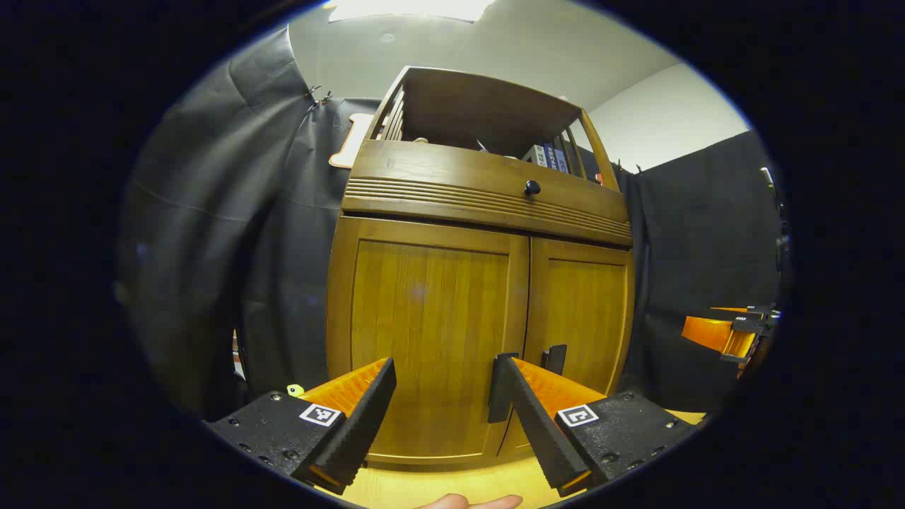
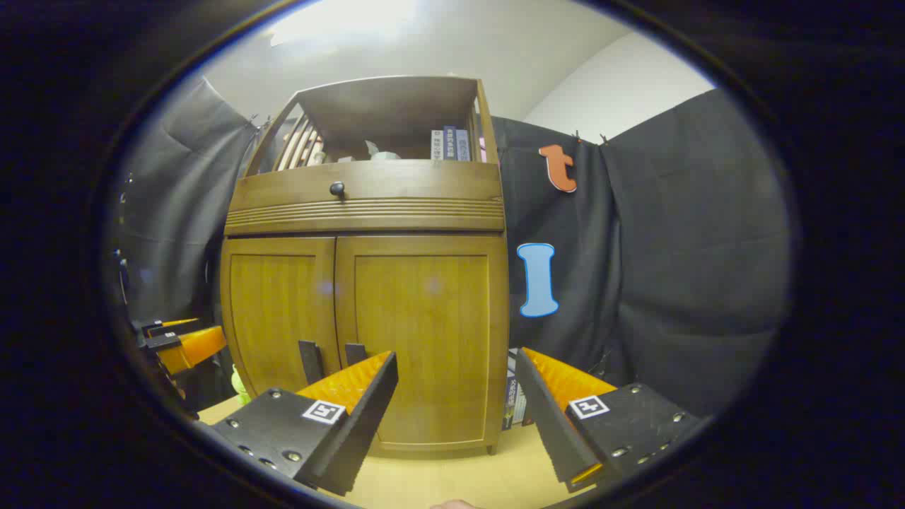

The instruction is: Open the right door of the double-door shoe cabinet with the right hand, and open the left door with the left hand.

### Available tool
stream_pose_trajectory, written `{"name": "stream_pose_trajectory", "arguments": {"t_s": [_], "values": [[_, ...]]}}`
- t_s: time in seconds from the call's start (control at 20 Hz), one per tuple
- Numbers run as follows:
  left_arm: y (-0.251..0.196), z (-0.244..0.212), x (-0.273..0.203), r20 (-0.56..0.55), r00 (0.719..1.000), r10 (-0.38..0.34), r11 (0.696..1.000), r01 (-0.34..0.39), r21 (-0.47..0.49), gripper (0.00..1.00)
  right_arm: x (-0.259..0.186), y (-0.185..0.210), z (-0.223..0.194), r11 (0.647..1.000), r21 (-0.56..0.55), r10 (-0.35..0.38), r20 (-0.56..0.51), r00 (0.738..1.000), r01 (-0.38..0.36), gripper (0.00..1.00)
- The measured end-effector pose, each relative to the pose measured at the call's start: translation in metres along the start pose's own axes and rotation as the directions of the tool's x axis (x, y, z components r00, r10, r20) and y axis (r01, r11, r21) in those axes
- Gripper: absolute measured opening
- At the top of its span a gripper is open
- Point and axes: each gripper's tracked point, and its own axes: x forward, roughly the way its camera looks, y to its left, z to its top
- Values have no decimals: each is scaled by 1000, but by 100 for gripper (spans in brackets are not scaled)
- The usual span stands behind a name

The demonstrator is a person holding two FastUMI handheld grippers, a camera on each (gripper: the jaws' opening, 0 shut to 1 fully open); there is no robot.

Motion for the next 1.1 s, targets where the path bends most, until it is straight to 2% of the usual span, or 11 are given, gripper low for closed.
{"name": "stream_pose_trajectory", "arguments": {"t_s": [0.2, 0.5, 0.7, 0.75, 0.85, 1.1], "values": [[11, -1, 2, -1, 1000, 28, 1000, -28, 11, 92, 0, 7, -6, 1000, -4, 20, -5, 1000, -20, 99], [9, 1, -1, 6, 1000, 25, 1000, -25, 9, 92, 3, 13, -10, 999, 5, 45, -10, 999, -45, 99], [12, 3, -4, 14, 999, 39, 999, -39, 8, 92, 15, 16, -21, 999, 15, 44, -30, 999, -44, 100], [13, 4, -5, 16, 999, 45, 999, -45, 9, 96, 19, 16, -24, 999, 20, 45, -37, 998, -45, 99], [14, 5, -5, 19, 999, 50, 999, -50, 13, 92, 26, 19, -27, 998, 18, 53, -51, 997, -52, 99], [13, 4, -5, 19, 999, 43, 999, -43, 14, 92, 53, 30, -26, 997, 22, 82, -62, 995, -80, 99]]}}
